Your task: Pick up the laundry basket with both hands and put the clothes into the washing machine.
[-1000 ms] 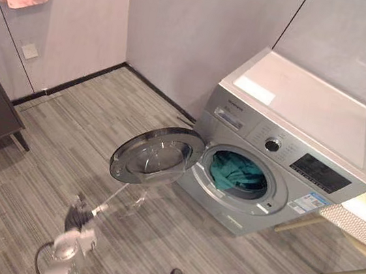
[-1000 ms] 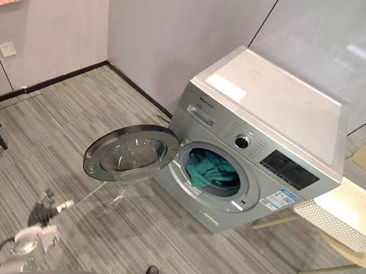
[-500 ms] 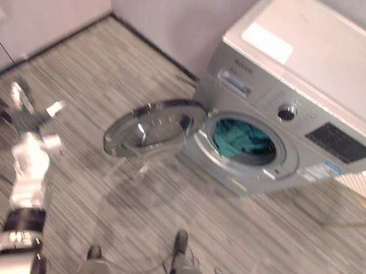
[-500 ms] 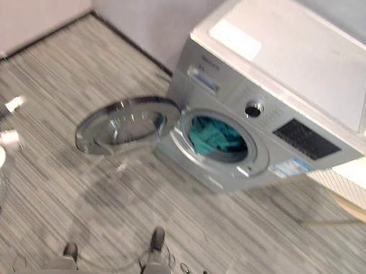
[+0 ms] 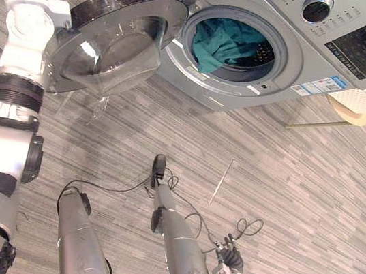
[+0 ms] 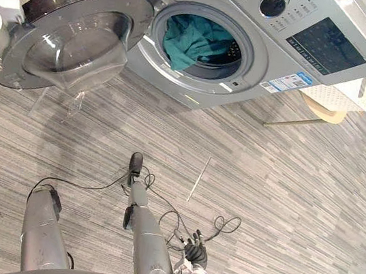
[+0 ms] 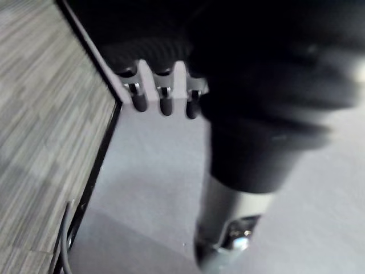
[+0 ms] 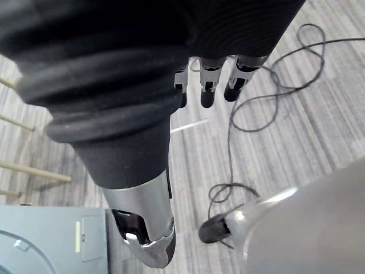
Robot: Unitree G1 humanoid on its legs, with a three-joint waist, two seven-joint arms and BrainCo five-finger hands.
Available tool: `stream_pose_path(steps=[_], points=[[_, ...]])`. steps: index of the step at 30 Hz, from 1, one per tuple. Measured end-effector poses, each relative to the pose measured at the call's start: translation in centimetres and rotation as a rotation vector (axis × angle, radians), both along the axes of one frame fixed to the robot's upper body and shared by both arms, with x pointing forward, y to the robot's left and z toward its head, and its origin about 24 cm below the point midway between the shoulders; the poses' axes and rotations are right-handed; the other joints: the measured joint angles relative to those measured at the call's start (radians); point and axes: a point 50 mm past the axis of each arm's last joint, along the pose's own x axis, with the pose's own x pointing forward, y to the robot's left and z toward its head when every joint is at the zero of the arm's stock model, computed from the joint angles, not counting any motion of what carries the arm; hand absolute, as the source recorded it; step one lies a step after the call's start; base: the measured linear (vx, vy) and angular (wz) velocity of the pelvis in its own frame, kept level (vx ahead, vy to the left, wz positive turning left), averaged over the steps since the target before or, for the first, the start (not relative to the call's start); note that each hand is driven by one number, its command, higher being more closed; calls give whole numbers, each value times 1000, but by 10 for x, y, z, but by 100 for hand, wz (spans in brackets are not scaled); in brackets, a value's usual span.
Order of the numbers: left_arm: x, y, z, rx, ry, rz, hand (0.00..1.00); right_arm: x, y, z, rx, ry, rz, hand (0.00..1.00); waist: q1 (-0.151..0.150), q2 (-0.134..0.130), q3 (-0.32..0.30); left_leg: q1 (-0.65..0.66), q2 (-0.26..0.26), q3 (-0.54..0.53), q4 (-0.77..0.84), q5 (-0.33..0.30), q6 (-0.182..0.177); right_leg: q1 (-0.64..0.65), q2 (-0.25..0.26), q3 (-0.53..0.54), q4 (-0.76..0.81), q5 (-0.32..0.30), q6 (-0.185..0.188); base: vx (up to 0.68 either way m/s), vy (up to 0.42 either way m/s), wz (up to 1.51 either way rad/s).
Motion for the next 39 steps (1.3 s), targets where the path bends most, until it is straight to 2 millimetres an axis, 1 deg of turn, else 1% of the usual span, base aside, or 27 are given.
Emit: stream_pose_path(steps=[1, 2, 3, 5, 6, 8, 9, 10, 11, 12, 13, 14, 15, 16, 17, 19, 20, 21, 22, 23, 24, 27, 30, 33, 36, 38, 39], points=[[2, 0, -6, -3, 26, -7, 0, 0, 0, 0, 1, 1, 0, 0, 3, 0, 0, 10, 0, 8, -6, 1, 1, 1, 0, 0, 0, 13, 3, -44, 84, -9], [7, -2, -22, -27, 81, -32, 0, 0, -1, 0, 0, -2, -1, 0, 1, -1, 1, 31, -5, 21, -20, 4, 6, 8, -5, -2, 0, 31, 6, -30, 78, -3], [8, -5, -29, -55, 92, -51, 0, 0, -1, 0, 0, -2, -1, 0, 2, -1, 1, 42, -9, 26, -26, 5, 8, 15, -7, -3, 0, 33, 7, -31, 98, 9], [16, -31, -59, -76, 173, -155, 0, 0, 0, 0, 2, 0, 2, 0, 7, -2, 1, 80, -30, 30, -48, 11, 19, 46, -24, -9, 0, 37, 12, -28, 115, 27], [17, -38, -69, -77, 196, -183, 0, 0, 0, 0, 2, 0, 2, 0, 8, -2, 1, 90, -38, 30, -56, 16, 23, 55, -29, -10, 0, 37, 12, -30, 130, 38], [14, -74, -116, -147, 274, -299, 0, 1, 1, 0, 7, 0, 3, 0, 10, -2, 0, 141, -72, 33, -102, 36, 34, 93, -60, -16, 0, 32, 19, -18, 103, 44], [11, -82, -133, -200, 305, -328, 0, 1, 2, 0, 8, 1, 2, 0, 9, -2, 0, 156, -84, 34, -115, 41, 37, 107, -71, -19, 0, 22, 32, 7, 97, 50], [-1, -108, -180, -289, 413, -402, 0, 2, 4, 0, 15, -2, -2, 0, 11, -3, -1, 204, -109, 38, -136, 44, 37, 151, -91, -25, 0, -14, 74, 22, 88, 35], [-9, -117, -202, -307, 478, -425, 0, 4, 5, 1, 17, -8, -1, 0, 13, -1, -2, 225, -113, 42, -143, 44, 37, 166, -95, -28, 0, -24, 86, 48, 68, 22], [-37, -146, -258, -296, 665, -504, 0, 11, 9, 3, 29, -25, 2, 0, 13, -1, -2, 287, -121, 65, -173, 47, 32, 206, -100, -32, 0, -46, 88, 46, 34, 0], [-48, -156, -272, -301, 698, -523, 0, 13, 10, 3, 33, -28, 2, 0, 14, -1, -2, 312, -127, 72, -187, 49, 29, 221, -104, -32, 0, -55, 91, 44, 24, -2], [-63, -176, -290, -275, 770, -590, 0, 13, 12, 3, 39, -24, 4, 0, 20, -1, -4, 358, -141, 89, -216, 57, 27, 248, -114, -27, 1, -75, 92, 61, 1, -2], [-88, -208, -312, -173, 889, -735, 0, 11, 13, 0, 49, -4, 7, 0, 16, 4, -15, 429, -168, 120, -281, 81, 22, 279, -129, -9, 1, -85, 100, 56, -8, -3], [-98, -222, -318, -124, 929, -806, 0, 10, 12, -1, 50, 6, 4, 0, 6, 11, -24, 455, -180, 127, -313, 93, 22, 288, -136, -7, 1, -85, 100, 41, -23, -7], [-118, -249, -327, -28, 982, -945, 0, 6, 8, -5, 46, 34, -10, 0, -17, 22, -56, 495, -206, 150, -378, 118, 23, 294, -150, -1, 1, -85, 100, 2, -22, -9], [-141, -284, -325, 69, 987, -1123, 0, 2, 1, -11, 37, 79, -24, 0, -47, 42, -89, 556, -237, 181, -457, 146, 23, 306, -163, 21, 1, -89, 105, 21, -5, -21], [-153, -309, -315, 99, 956, -1244, 0, -3, -5, -15, 27, 116, -25, 0, -68, 61, -99, 612, -256, 206, -510, 162, 19, 327, -171, 38, 1, -106, 111, 46, 7, -33], [-163, -330, -298, 88, 888, -1358, 0, -12, -13, -19, 20, 153, -49, 0, -93, 80, -113, 663, -278, 223, -552, 171, 15, 352, -183, 52, 0, -150, 124, 30, 4, -27], [-163, -333, -294, 84, 872, -1376, 0, -13, -14, -20, 19, 159, -54, 0, -96, 82, -115, 672, -281, 227, -557, 172, 13, 357, -184, 54, 0, -157, 131, 9, -21, -31], [-164, -342, -281, 59, 818, -1426, 0, -18, -19, -22, 9, 181, -67, 0, -107, 105, -127, 693, -283, 236, -574, 175, 8, 360, -181, 70, 0, -169, 137, -26, -54, -24], [-162, -344, -274, 47, 787, -1445, 0, -23, -24, -23, 4, 193, -88, 0, -118, 125, -139, 708, -286, 237, -596, 183, 6, 363, -178, 72, 0, -171, 138, -33, -69, -23], [-154, -335, -272, 20, 775, -1410, 0, -31, -26, -26, 8, 225, -106, 0, -131, 138, -140, 750, -285, 231, -632, 199, 0, 395, -169, 69, 0, -188, 144, -40, -76, 5], [-141, -308, -284, -51, 799, -1304, 0, -41, -27, -29, 10, 250, -119, 0, -133, 141, -141, 779, -285, 224, -658, 210, -9, 421, -168, 58, -7, -195, 140, -75, -71, 14], [-139, -275, -306, -122, 861, -1175, 0, -57, -27, -35, 26, 310, -164, 0, -129, 148, -145, 779, -285, 192, -668, 219, -11, 436, -174, 30, -7, -203, 135, -44, -30, 28], [-151, -226, -350, -192, 1014, -981, 0, -68, -28, -39, 42, 357, -189, 0, -125, 160, -146, 785, -285, 142, -699, 252, -5, 463, -179, -20, -7, -209, 136, 10, -12, 41], [-160, -202, -371, -217, 1101, -877, 0, -71, -30, -40, 39, 375, -189, 0, -111, 166, -148, 794, -284, 123, -714, 258, -5, 476, -178, -39, -6, -211, 133, 41, 3, 29], [-170, -177, -392, -248, 1190, -750, 0, -74, -32, -42, 39, 393, -188, 0, -98, 170, -145, 802, -285, 116, -724, 262, -4, 489, -180, -51, -3, -217, 132, 48, 9, 25]])
